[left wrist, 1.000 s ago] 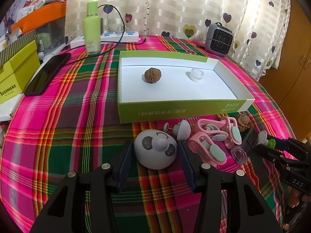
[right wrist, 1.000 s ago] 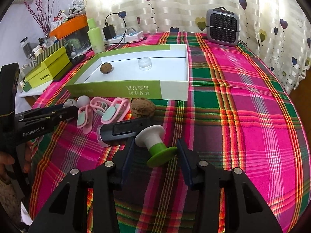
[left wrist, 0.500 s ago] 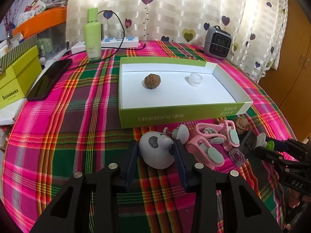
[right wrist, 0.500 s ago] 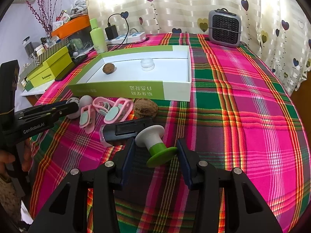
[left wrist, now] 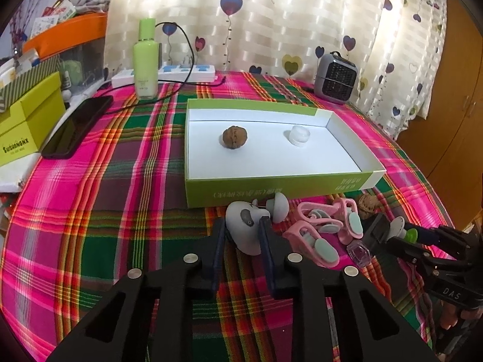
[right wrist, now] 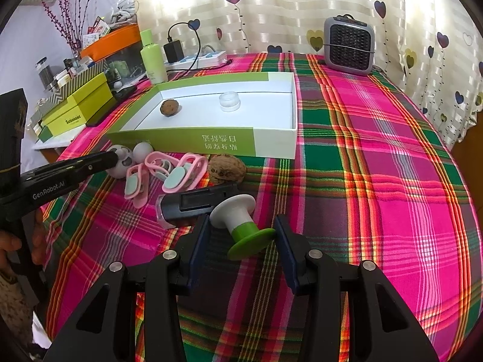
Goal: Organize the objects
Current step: 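Close the left tool on the white panda-face ball and lift it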
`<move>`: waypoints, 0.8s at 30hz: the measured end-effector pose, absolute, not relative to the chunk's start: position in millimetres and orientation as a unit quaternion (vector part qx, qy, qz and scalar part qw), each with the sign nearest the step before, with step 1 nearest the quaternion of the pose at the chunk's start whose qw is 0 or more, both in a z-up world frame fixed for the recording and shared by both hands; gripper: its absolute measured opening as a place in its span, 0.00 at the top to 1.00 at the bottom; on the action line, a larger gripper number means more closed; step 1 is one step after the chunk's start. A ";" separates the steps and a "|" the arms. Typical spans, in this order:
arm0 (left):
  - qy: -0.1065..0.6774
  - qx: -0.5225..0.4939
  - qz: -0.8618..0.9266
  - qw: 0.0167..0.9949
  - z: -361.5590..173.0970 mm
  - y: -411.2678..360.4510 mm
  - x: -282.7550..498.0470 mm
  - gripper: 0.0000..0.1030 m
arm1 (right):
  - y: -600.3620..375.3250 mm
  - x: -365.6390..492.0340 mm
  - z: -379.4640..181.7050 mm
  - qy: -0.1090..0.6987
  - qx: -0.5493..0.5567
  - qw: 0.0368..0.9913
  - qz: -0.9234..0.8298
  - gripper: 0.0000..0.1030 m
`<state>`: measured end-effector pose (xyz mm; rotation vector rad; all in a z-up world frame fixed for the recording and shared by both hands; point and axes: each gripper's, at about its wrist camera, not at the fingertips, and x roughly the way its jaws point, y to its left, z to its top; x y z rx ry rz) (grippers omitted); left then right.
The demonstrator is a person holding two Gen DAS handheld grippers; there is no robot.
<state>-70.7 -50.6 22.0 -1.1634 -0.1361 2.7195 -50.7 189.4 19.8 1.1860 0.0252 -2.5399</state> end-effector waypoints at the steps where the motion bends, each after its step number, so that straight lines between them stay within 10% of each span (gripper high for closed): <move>1: -0.047 -0.391 0.915 0.090 21.6 -51.0 -70.9 0.80 | 189.5 -50.5 20.0 0.009 0.417 0.168 -0.893 0.57; 24: -0.084 -0.416 0.901 0.093 9.5 -48.7 -93.2 0.67 | 189.5 -50.0 18.3 0.009 0.417 0.170 -0.893 0.57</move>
